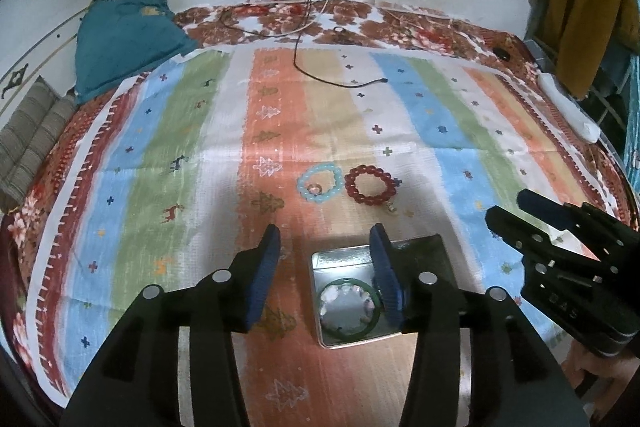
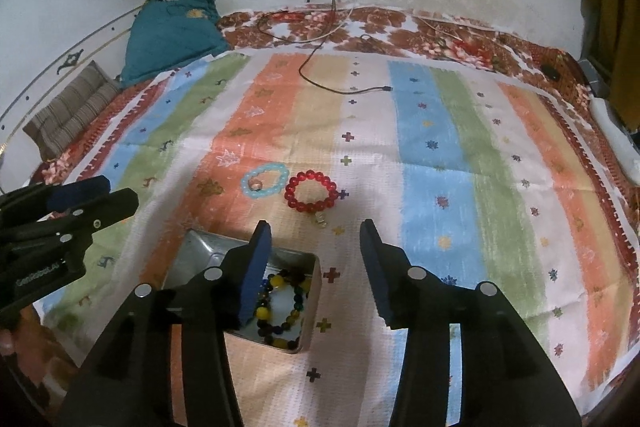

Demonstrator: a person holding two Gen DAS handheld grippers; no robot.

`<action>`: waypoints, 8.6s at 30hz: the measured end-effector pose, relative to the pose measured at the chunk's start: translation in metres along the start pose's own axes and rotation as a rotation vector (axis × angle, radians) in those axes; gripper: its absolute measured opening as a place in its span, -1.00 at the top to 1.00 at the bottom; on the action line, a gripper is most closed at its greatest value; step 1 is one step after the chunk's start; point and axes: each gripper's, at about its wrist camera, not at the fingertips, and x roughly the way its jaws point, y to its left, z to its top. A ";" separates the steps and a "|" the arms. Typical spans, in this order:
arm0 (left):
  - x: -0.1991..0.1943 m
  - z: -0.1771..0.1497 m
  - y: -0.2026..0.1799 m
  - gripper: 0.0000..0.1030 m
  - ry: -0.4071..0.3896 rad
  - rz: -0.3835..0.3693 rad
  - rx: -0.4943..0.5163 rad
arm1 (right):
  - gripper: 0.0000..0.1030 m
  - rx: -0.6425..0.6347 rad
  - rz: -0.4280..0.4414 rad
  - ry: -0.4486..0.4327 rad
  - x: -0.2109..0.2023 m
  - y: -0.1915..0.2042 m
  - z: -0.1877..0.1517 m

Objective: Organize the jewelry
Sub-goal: 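Open the left tool over the tin while the right tool releases its bracelet, then move both tools toward the light blue and red bead bracelets, then grasp the light blue bracelet with the left tool while the right tool grasps the red bracelet, then lift both bracelets and carry them over the silver tin, then open the left tool over the tin while the right tool releases its bracelet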

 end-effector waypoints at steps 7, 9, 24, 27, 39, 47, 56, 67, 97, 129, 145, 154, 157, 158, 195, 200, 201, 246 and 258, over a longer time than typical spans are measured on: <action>0.013 0.006 0.001 -0.15 0.019 0.018 0.001 | -0.12 -0.002 -0.011 0.016 0.008 -0.002 0.005; 0.018 0.009 0.003 -0.20 0.027 0.025 0.004 | -0.18 -0.002 -0.012 0.021 0.011 -0.003 0.007; 0.054 0.034 0.019 -0.42 0.090 0.063 0.006 | -0.44 0.037 0.021 0.106 0.048 -0.012 0.021; 0.060 0.037 0.022 -0.47 0.094 0.057 -0.011 | -0.45 0.038 0.013 0.114 0.054 -0.013 0.023; 0.094 0.050 0.025 -0.56 0.146 0.062 0.012 | -0.49 0.017 -0.008 0.182 0.090 -0.015 0.030; 0.116 0.057 0.035 -0.57 0.175 0.079 -0.005 | -0.49 0.031 -0.014 0.211 0.111 -0.022 0.036; 0.135 0.062 0.031 -0.56 0.197 0.078 0.026 | -0.49 0.012 -0.025 0.247 0.134 -0.021 0.040; 0.161 0.067 0.030 -0.57 0.240 0.065 0.053 | -0.49 -0.014 -0.052 0.280 0.157 -0.023 0.044; 0.248 0.069 0.029 -0.56 0.357 0.075 0.098 | -0.49 -0.050 -0.105 0.378 0.232 -0.029 0.043; 0.208 0.060 0.042 0.79 0.324 0.104 0.083 | 0.72 -0.071 -0.024 0.256 0.193 -0.020 0.054; 0.153 0.080 0.023 0.79 0.209 0.067 0.102 | 0.72 -0.028 0.004 0.166 0.146 -0.017 0.061; 0.124 0.084 0.020 0.79 0.160 0.048 0.092 | 0.72 -0.013 0.014 0.137 0.125 -0.017 0.060; 0.115 0.083 0.021 0.79 0.150 0.039 0.082 | 0.73 -0.016 0.019 0.124 0.118 -0.015 0.061; 0.112 0.083 0.021 0.79 0.144 0.035 0.078 | 0.73 -0.017 0.021 0.120 0.115 -0.014 0.061; 0.009 0.037 -0.013 0.79 0.001 -0.079 0.109 | 0.72 -0.060 0.050 0.023 0.026 0.009 0.020; -0.001 0.027 -0.018 0.79 -0.009 -0.090 0.122 | 0.72 -0.067 0.056 0.018 0.017 0.013 0.011; -0.002 0.026 -0.019 0.79 -0.010 -0.091 0.125 | 0.72 -0.068 0.057 0.018 0.015 0.013 0.011; -0.027 -0.007 -0.014 0.59 -0.028 -0.070 0.079 | 0.42 -0.033 0.040 0.026 0.000 0.015 -0.015; -0.016 0.001 0.001 0.15 -0.007 -0.037 0.029 | 0.15 -0.015 0.031 0.058 0.012 0.010 -0.010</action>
